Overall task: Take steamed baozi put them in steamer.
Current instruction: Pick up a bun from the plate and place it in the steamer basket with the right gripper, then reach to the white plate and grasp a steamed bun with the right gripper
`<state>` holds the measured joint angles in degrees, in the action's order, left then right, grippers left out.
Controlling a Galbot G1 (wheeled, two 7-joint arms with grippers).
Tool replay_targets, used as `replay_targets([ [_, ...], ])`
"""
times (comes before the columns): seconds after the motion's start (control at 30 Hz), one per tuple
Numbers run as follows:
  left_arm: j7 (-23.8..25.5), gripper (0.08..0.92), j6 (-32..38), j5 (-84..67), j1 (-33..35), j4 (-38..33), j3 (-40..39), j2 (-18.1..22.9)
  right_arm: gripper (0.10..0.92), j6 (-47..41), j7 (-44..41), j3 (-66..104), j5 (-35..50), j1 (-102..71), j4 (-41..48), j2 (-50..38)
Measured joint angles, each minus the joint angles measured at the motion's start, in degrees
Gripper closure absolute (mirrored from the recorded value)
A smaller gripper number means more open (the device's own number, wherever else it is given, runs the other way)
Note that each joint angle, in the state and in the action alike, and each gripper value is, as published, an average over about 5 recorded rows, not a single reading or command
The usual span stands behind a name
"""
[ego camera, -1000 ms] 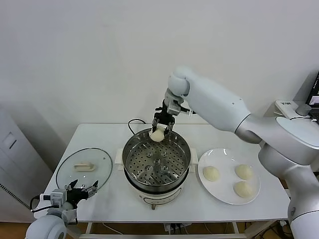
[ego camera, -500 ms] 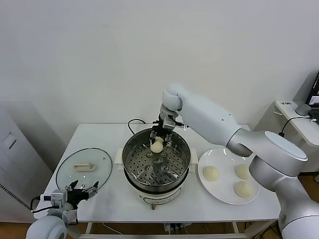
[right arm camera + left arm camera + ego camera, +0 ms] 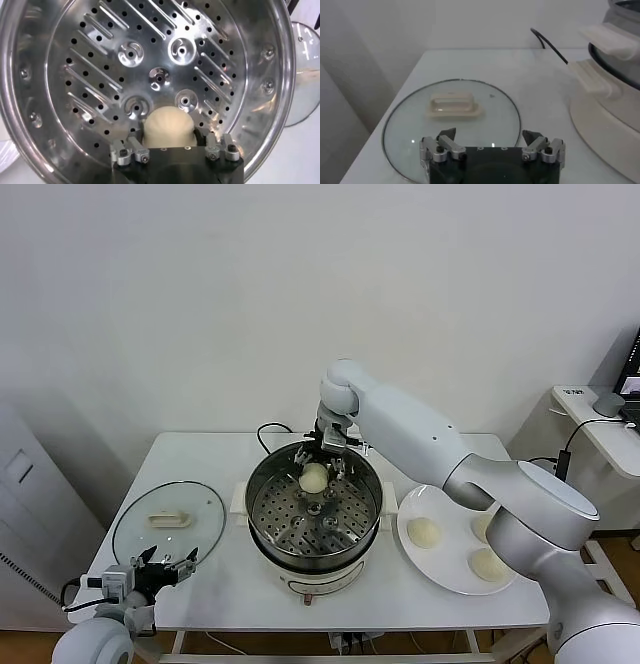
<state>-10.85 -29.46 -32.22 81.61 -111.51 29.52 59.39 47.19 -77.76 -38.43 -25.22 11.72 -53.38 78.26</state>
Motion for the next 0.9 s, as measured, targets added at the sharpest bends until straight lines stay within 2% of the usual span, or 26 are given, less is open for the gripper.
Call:
replay_targets([
  [0.3,-0.05,0.177,-0.13,0.00,-0.12,-0.07,-0.05,0.26,0.203,0.00,-0.63,-6.23,13.06,7.68,0.32,-4.39],
  [0.63,-0.05,0.177,-0.29,0.00,-0.58,0.12,-0.31,0.38,0.203,-0.42,-2.49,-20.00,28.94,18.25,-2.25,-13.76],
  [0.77,-0.07,0.177,-0.42,0.00,-0.78,0.17,-0.42,0.40,0.203,-4.31,-2.50,-25.89,34.07,21.33,-4.48,-17.74],
  [0.9,-0.14,0.177,-0.50,0.01,-0.72,0.05,-0.39,0.70,0.203,-13.24,-1.87,-30.68,38.63,22.94,-6.78,-21.28],
])
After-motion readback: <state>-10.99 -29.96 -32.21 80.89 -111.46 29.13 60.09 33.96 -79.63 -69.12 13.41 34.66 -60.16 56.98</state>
